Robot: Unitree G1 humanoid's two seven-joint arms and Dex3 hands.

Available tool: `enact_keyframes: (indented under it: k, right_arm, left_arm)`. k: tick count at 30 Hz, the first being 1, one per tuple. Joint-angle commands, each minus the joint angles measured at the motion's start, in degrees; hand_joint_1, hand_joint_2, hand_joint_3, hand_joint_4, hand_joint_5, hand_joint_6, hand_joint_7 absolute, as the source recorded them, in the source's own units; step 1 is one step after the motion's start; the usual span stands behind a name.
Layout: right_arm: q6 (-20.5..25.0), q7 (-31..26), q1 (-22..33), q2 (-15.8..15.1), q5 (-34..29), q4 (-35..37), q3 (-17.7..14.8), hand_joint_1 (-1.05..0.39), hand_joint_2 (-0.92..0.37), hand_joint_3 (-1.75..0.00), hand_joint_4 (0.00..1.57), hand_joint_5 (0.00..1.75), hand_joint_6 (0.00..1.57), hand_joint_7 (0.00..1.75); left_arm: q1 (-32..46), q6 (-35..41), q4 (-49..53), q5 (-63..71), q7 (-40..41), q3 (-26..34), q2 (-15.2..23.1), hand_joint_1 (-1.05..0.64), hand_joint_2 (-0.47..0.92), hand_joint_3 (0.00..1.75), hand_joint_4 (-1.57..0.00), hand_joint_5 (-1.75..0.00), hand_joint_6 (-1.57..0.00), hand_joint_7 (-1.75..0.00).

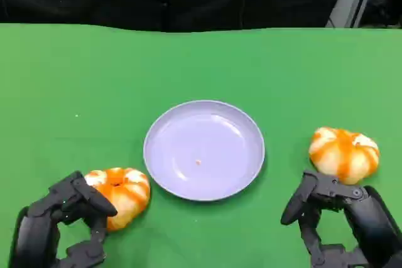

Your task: Grasp the bread from the table and place it into the plate.

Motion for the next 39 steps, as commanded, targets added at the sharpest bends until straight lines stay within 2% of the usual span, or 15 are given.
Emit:
enact_keyframes:
  k: [1,16,20,22,24,26,28,30,32,34,35,39]
  right_arm:
    - [0.3,-0.1,0.1,-0.5,-0.1,-0.8,-0.2,0.11,-0.32,-1.43,0.83,1.63,0.79,1.33]
    - [0.0,-0.2,0.0,-0.5,-0.1,-0.6,-0.1,0.13,-0.31,-1.45,0.83,1.60,0.80,1.33]
    - [-0.5,-0.3,-0.1,-0.6,-0.2,-0.3,-0.1,0.13,-0.32,-1.45,0.84,1.61,0.80,1.33]
    - [0.0,-0.1,0.0,-0.6,-0.1,-0.6,-0.1,0.12,-0.32,-1.45,0.84,1.62,0.80,1.33]
    - [0.3,0.0,0.1,-0.5,-0.1,-0.8,-0.1,0.12,-0.32,-1.45,0.83,1.62,0.80,1.33]
    - [0.7,-0.1,0.2,-0.5,-0.4,-1.1,-0.1,0.12,-0.32,-1.45,0.83,1.62,0.80,1.33]
    - [0.7,-0.1,0.3,-0.5,-0.4,-1.1,-0.1,0.12,-0.32,-1.44,0.83,1.62,0.80,1.32]
    - [0.2,-0.2,0.2,-0.6,-0.2,-0.8,-0.2,0.12,-0.32,-1.44,0.82,1.61,0.80,1.32]
    - [-0.3,-0.2,0.1,-0.6,-0.1,-0.5,-0.2,0.13,-0.32,-1.44,0.83,1.61,0.80,1.32]
    - [-0.8,-0.2,0.0,-0.6,0.0,-0.2,-0.2,0.13,-0.32,-1.44,0.83,1.61,0.80,1.32]
    - [-0.9,-0.2,0.0,-0.7,0.0,-0.1,-0.2,0.13,-0.32,-1.44,0.83,1.61,0.80,1.33]
    - [-0.7,-0.3,0.0,-0.7,-0.5,-0.2,-0.2,0.12,-0.32,-1.43,0.84,1.62,0.80,1.32]
  left_arm:
    - [0.1,-0.1,-0.5,0.0,0.0,0.4,0.3,0.05,0.52,1.16,-0.79,-1.70,-0.76,-1.49]
    - [0.2,0.2,-0.8,-0.9,-0.3,0.3,0.1,0.05,0.52,1.16,-0.79,-1.68,-0.76,-1.46]
    - [0.0,-0.8,-0.2,-1.7,-0.6,0.4,-0.1,0.04,0.53,1.13,-0.79,-1.59,-0.75,-1.40]
    - [0.1,-0.6,-0.5,-0.9,0.1,0.5,-0.3,0.02,0.53,1.06,-0.81,-1.40,-0.77,-1.20]
    - [0.2,-0.5,-0.7,0.2,0.8,0.8,-0.6,-0.03,0.57,0.91,-0.79,-1.16,-0.81,-0.89]
    - [0.2,-0.8,-0.7,2.7,1.9,1.1,-0.4,-0.06,0.65,0.71,-0.77,-1.00,-0.83,-0.65]
    - [-0.1,-2.5,0.3,4.8,2.6,1.3,0.2,-0.07,0.72,0.55,-0.74,-0.93,-0.83,-0.50]
    - [-0.6,-3.8,1.6,6.5,3.5,1.4,0.5,-0.06,0.82,0.32,-0.74,-0.78,-0.86,-0.24]
    - [-0.5,-3.2,1.3,10.4,5.2,1.7,0.9,-0.11,0.89,0.13,-0.71,-0.56,-0.84,-0.07]
    - [-0.2,-1.5,0.3,13.7,6.2,1.7,1.4,-0.15,0.91,0.06,-0.65,-0.45,-0.77,-0.02]
    - [-0.1,-0.7,-0.3,15.3,6.6,1.6,1.8,-0.19,0.91,0.04,-0.59,-0.38,-0.69,-0.01]
    - [-0.4,1.7,-1.4,21.6,7.9,1.1,3.9,-0.30,0.89,0.01,-0.47,-0.28,-0.49,0.00]
